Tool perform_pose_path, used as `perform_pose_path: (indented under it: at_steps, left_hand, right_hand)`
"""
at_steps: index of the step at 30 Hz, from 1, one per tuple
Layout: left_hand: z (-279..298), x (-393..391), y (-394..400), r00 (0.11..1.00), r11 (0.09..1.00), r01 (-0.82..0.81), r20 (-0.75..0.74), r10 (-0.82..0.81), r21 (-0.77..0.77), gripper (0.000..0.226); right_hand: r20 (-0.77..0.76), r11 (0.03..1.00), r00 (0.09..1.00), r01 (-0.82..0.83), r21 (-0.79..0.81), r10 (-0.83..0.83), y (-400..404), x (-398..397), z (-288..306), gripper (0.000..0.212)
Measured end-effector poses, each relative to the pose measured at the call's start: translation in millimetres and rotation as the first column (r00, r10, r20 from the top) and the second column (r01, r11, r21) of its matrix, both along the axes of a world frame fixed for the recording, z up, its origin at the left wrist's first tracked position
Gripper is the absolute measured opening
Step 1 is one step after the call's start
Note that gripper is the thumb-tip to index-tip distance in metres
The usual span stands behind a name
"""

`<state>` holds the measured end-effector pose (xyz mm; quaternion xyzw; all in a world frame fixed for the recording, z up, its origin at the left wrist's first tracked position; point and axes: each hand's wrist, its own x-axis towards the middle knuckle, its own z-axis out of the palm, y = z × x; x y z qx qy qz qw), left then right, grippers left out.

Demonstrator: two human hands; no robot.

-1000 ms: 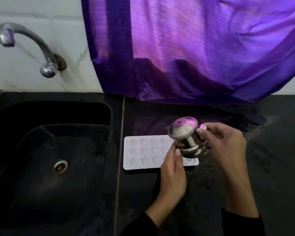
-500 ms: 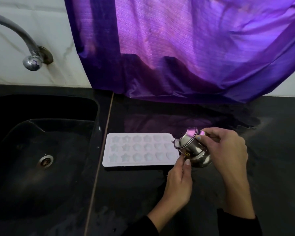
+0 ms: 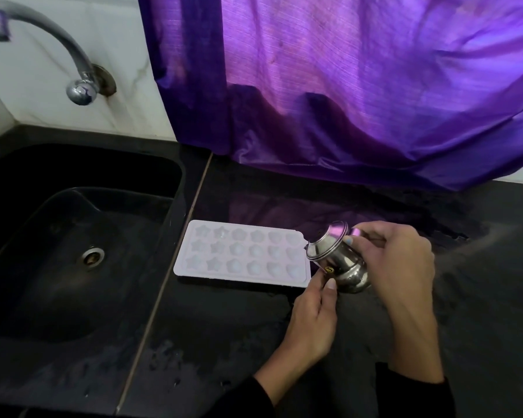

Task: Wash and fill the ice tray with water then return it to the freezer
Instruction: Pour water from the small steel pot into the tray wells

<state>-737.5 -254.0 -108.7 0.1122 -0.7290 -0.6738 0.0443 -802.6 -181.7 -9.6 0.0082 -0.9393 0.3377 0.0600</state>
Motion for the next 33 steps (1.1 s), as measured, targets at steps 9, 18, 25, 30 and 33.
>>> perform_pose_path:
  at_steps: [9,18,25,30,33]
  left_hand:
    - [3.2,1.0,2.2,0.994,0.995,-0.094,-0.062,0.092,-0.02,0.033]
    - [3.9,-0.8,-0.7,0.98,0.981,-0.192,-0.045,0.194,0.036,0.033]
    - [3.1,3.0,-4.4,0.979,0.978,-0.2,-0.017,0.201,0.054,0.034]
    - [1.5,0.6,-8.1,0.981,0.979,-0.191,-0.002,0.192,0.075,0.03]
    - [-3.9,-2.0,-8.8,0.981,0.977,-0.192,0.012,0.192,0.09,0.026]
  right_hand:
    - [0.055,0.988,0.997,-0.052,-0.145,0.061,12.3,-5.9,0.8,0.012]
    - [0.019,0.967,0.995,-0.094,-0.238,0.102,6.7,-3.6,0.6,0.014]
    - [0.02,0.987,0.994,-0.101,-0.121,0.104,-6.9,-2.3,1.2,0.01]
    - [-0.008,0.993,0.996,-0.091,-0.077,0.09,-15.7,-1.5,0.0,0.01]
    - [-0.019,0.994,0.995,-0.096,-0.06,0.095,-17.7,-1.3,-0.6,0.012]
